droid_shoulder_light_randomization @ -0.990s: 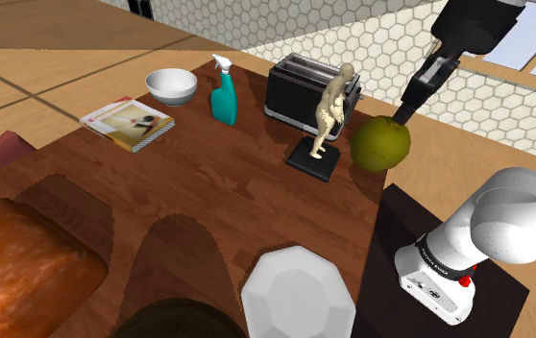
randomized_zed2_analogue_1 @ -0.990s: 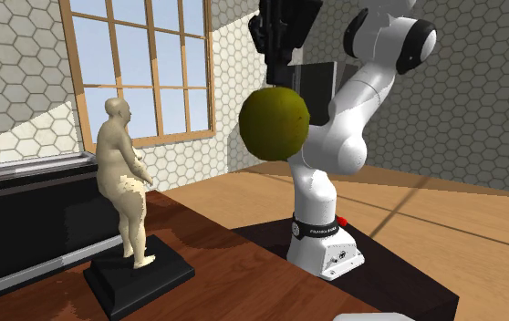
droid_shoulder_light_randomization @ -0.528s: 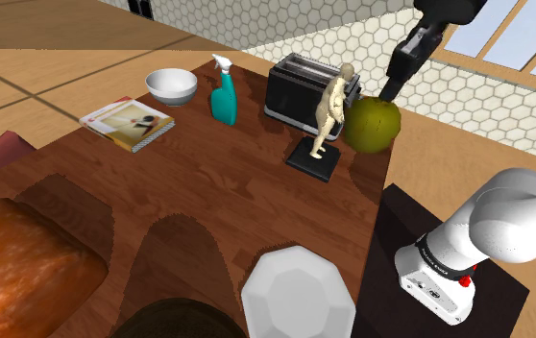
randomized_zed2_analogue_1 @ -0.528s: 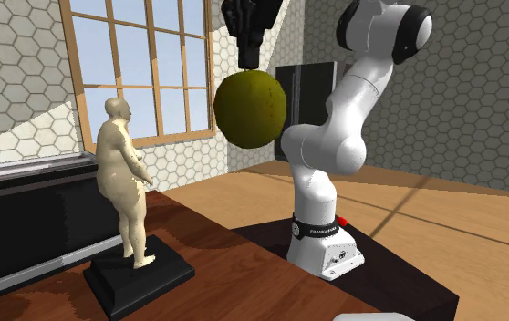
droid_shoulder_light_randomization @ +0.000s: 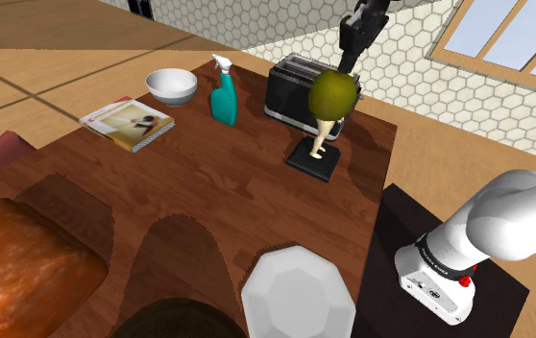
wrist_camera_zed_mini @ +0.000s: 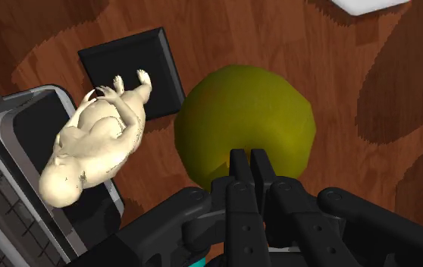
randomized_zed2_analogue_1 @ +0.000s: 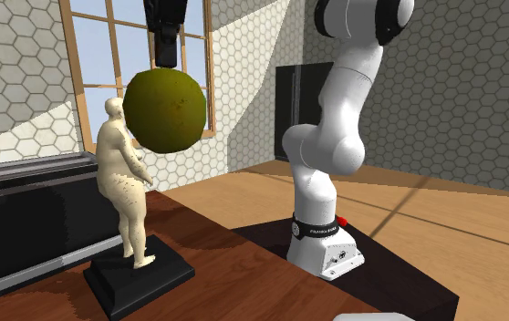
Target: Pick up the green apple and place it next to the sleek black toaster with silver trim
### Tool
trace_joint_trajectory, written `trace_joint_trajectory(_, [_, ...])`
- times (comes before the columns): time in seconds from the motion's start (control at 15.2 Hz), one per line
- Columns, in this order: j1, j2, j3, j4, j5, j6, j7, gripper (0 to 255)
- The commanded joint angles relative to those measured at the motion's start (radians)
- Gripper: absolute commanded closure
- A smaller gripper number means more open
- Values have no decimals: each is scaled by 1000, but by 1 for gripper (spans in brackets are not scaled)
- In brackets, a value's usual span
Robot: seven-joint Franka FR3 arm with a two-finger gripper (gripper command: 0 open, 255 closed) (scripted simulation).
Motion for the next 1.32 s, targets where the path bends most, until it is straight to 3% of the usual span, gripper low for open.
trace_joint_trajectory(0.0, [-15, 75, -1, 57, -21, 15, -11, 255])
trace_joint_trajectory(0.4, [-46, 301, 6, 265, -87, 23, -23, 255])
trace_joint_trajectory(0.66, [-52, 485, 12, 466, -146, -4, -24, 255])
trace_joint_trajectory(1.25, [-56, 440, 5, 289, -131, 131, -36, 255])
